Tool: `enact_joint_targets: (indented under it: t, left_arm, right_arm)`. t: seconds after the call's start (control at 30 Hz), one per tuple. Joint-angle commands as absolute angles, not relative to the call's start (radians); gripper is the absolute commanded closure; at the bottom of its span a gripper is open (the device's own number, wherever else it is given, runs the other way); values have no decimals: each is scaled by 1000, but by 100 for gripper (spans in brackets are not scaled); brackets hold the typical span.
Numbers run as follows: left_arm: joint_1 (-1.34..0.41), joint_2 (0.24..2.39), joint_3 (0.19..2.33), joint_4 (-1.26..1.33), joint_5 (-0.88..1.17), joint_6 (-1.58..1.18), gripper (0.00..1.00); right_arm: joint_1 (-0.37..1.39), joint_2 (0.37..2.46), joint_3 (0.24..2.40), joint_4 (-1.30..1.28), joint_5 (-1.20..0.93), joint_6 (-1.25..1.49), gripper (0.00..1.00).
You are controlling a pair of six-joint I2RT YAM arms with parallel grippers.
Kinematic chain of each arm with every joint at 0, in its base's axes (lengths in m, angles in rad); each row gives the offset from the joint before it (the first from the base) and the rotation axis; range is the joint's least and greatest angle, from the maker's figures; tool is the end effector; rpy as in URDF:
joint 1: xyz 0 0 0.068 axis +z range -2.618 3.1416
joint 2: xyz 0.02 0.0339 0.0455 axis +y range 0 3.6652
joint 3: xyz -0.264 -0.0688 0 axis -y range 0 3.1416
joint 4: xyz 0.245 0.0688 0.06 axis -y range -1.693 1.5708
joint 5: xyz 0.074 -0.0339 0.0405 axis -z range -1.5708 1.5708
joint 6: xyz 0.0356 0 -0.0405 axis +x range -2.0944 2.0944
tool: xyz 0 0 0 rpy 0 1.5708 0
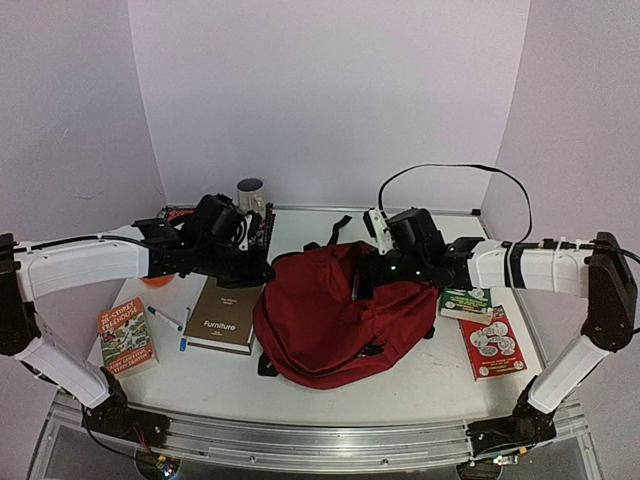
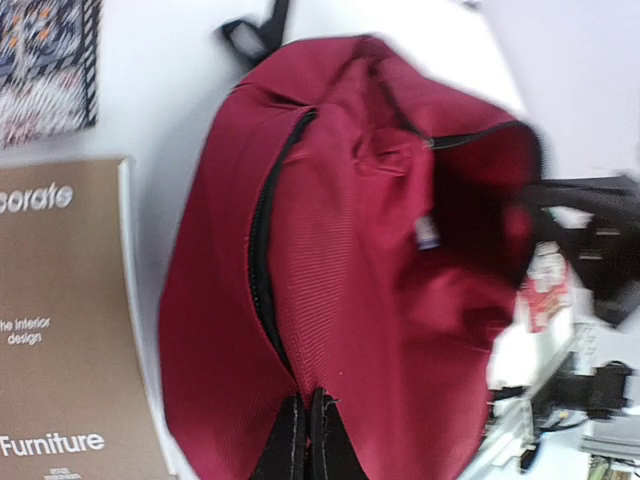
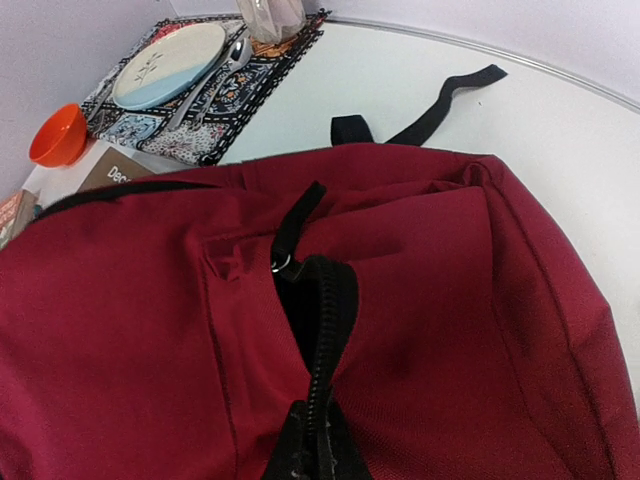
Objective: Pack the student bag
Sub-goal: Adjust the student bag at the center of the board.
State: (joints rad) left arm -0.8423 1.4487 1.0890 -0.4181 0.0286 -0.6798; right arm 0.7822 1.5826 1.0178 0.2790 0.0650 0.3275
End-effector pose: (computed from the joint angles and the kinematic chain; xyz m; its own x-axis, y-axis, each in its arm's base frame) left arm 0.2099 -0.2367 0.2686 -0.8407 -0.0016 -0.5415 0.2969 0.8349 -0.4635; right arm 0.2622 0.2572 0.2662 -0.4014 0.0537 -0.9143 -0.5598 0.7758 0.2913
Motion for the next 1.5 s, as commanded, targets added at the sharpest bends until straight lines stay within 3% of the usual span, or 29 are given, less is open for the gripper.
enact_joint_targets:
  t: [0.0,0.37,0.57,1.07,1.47]
  left_arm:
    - [-841,1371,1154,-390,112,-678,100]
    - [-838,1235,1216,-385,116,-690,100]
    - [-835,1225,1212,-386,71,-685,100]
    - [-836,1336,980,-304,178,-742,99]
    - [-808,1286,945,-444,-173,-673,49]
  right_arm:
    - [782,1615,1011,307,138,314,100]
    - [672,1609,967,249,181,389,100]
    - [672,1470,1015,219,13,336,100]
    - [672,1537,1053,209,-83,252,100]
    - [672,1619,1043,213,-69,211,100]
